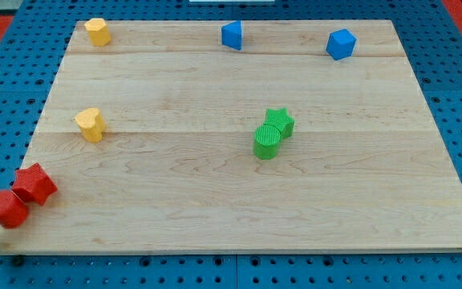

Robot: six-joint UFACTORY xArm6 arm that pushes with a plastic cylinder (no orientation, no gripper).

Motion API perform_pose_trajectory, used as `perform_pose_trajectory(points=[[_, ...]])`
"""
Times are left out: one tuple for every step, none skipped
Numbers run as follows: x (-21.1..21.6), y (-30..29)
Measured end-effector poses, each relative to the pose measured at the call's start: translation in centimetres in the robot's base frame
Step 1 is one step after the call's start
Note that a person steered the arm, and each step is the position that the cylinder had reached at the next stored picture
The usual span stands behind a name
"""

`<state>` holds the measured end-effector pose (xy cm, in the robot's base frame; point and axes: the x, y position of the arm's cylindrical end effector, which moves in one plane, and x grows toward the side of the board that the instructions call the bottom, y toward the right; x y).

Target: Slide the red star to the center

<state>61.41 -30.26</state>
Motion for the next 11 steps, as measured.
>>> perform_pose_trajectory(points=[[-2.0, 1.0], [-5.3, 2.6], [-8.8, 1.1], [-10.5, 6.2], [-10.5, 13.6], [-11.3, 19.3], [-12.9, 21.6], [-14.8, 25.3], [-18.9, 28.1], [-18.9, 28.1], [-26.7, 24.9]])
